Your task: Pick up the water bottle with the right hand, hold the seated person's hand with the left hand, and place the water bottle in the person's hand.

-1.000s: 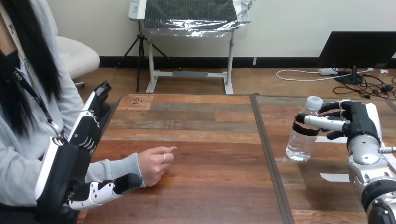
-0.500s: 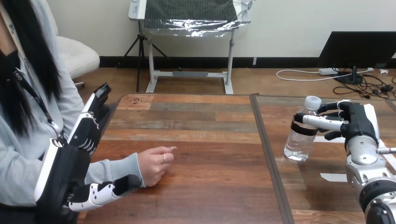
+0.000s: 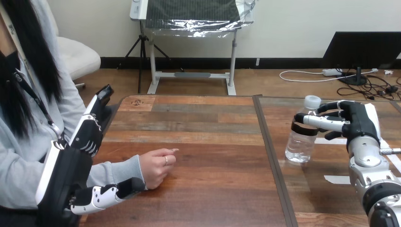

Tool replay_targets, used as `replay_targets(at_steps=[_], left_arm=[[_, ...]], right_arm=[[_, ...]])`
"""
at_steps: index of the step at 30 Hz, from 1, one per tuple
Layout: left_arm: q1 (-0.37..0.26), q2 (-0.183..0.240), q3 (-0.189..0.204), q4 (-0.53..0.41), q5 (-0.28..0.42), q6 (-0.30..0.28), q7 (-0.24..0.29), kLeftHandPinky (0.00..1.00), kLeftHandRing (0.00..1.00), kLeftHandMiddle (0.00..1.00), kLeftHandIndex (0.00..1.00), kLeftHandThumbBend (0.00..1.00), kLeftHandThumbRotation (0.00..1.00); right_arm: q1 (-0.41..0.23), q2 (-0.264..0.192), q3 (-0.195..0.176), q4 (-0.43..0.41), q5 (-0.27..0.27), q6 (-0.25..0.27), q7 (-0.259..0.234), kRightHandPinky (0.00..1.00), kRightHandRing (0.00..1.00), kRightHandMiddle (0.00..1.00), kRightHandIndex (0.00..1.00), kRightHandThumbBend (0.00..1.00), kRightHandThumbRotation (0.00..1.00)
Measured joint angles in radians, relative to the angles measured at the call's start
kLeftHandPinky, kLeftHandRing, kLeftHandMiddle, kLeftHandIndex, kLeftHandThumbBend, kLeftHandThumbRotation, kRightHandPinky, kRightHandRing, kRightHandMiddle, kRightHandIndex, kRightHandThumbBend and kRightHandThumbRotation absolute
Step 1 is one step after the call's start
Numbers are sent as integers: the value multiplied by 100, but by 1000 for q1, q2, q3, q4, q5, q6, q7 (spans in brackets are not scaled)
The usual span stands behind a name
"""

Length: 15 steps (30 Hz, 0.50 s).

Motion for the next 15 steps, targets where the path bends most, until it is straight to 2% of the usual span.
replay_targets(at_steps=[15], left_arm=[[-3, 0, -2, 9, 12, -3, 2, 97, 100, 100, 95, 100, 52]], right_arm=[[0, 16, -14, 0, 43, -29, 48, 32, 39, 46, 48, 83, 0]])
